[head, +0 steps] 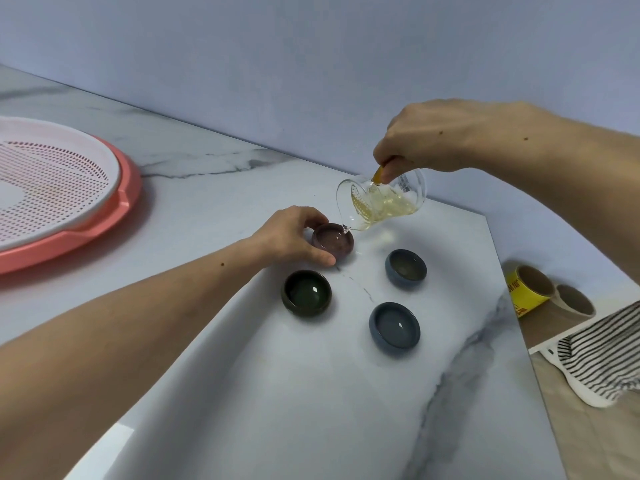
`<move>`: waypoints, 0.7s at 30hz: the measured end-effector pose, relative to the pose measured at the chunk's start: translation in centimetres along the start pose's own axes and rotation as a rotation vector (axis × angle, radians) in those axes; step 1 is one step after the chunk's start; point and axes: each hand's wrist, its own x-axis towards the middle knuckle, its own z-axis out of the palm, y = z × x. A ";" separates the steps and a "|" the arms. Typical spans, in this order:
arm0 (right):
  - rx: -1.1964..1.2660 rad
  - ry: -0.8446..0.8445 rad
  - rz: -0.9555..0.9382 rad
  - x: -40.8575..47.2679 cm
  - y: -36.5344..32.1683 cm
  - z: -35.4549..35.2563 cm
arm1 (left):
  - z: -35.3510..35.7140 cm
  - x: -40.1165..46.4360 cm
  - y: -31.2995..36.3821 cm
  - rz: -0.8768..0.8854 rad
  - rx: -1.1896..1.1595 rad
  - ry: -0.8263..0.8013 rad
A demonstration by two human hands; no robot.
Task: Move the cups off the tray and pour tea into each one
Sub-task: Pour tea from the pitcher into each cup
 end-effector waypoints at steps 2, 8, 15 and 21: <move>-0.024 0.014 0.005 0.1 0.1 0.0 | 0.0 0.0 0.0 0.002 0.005 0.001; -0.087 0.033 0.010 0.2 0.2 -0.1 | 0.0 0.0 0.0 0.006 0.005 -0.003; -0.119 0.034 0.009 0.2 -0.2 -0.5 | -0.1 0.0 0.0 0.009 0.008 -0.006; -0.130 0.042 0.005 0.2 -0.4 -0.6 | 0.0 0.0 0.0 0.008 0.006 -0.008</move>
